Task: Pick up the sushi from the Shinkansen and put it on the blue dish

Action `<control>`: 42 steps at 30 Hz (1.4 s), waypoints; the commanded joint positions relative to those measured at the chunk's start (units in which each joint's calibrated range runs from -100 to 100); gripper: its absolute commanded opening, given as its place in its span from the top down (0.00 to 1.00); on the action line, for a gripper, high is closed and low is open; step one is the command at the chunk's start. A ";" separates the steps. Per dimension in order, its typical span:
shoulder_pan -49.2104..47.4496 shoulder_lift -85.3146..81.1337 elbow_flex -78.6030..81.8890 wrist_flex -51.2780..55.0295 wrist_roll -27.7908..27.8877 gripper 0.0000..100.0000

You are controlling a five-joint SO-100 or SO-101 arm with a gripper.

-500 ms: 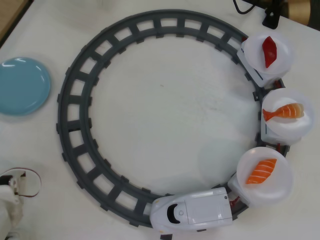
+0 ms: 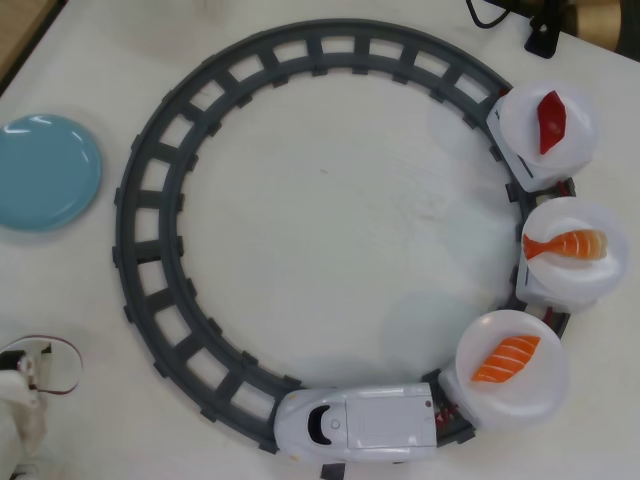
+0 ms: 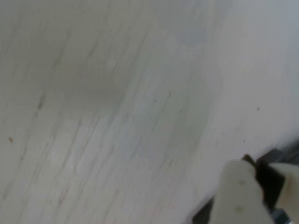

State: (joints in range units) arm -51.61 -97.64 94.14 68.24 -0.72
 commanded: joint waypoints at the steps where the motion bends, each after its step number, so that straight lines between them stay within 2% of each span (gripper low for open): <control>1: 0.56 -0.29 0.08 0.17 -0.06 0.97; 42: 0.03 -0.29 0.08 0.17 0.25 0.97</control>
State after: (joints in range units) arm -51.61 -97.64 94.14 68.24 -0.72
